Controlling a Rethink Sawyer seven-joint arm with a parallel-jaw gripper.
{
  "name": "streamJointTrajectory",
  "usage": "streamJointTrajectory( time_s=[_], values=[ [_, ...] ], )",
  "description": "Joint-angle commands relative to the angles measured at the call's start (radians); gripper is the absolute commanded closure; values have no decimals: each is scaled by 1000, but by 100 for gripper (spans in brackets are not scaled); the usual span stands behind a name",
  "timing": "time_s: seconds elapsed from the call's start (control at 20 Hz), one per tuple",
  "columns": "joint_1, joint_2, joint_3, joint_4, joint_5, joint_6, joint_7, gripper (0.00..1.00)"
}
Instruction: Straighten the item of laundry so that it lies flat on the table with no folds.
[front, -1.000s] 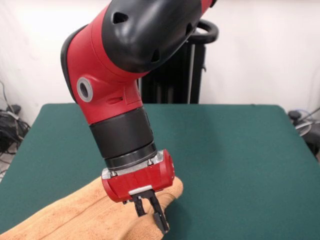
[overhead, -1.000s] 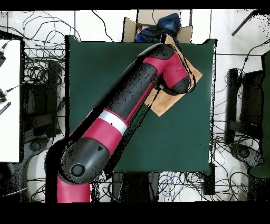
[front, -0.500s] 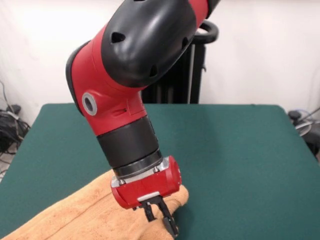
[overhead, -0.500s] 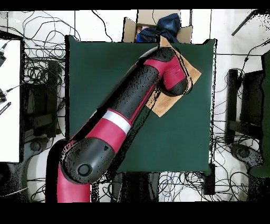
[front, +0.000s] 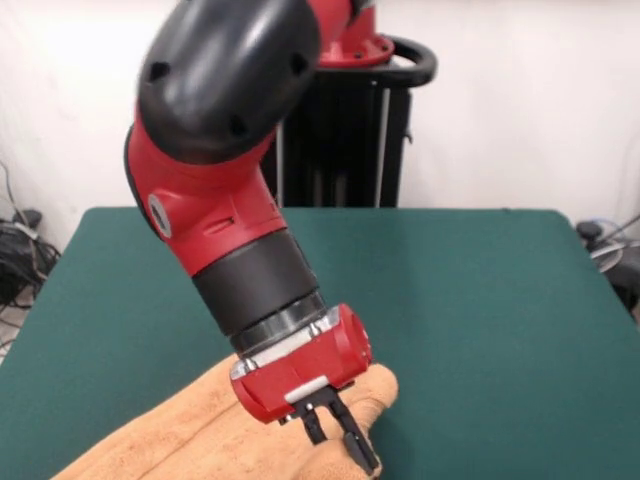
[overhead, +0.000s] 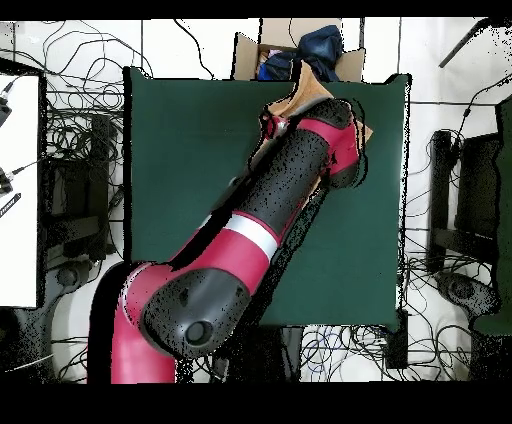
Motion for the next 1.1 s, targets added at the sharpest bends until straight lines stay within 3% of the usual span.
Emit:
streamJointTrajectory(
  time_s=[0.05, 0.5, 0.65, 1.1],
  values=[
    [-52, -111, 216, 144, 122, -110, -304, 100],
    [-90, -81, 258, 125, 105, -88, -289, 100],
    [-38, 24, 153, 33, -67, -41, -150, 100],
    [-17, 82, 131, -20, -193, -57, -141, 100]
  ],
)
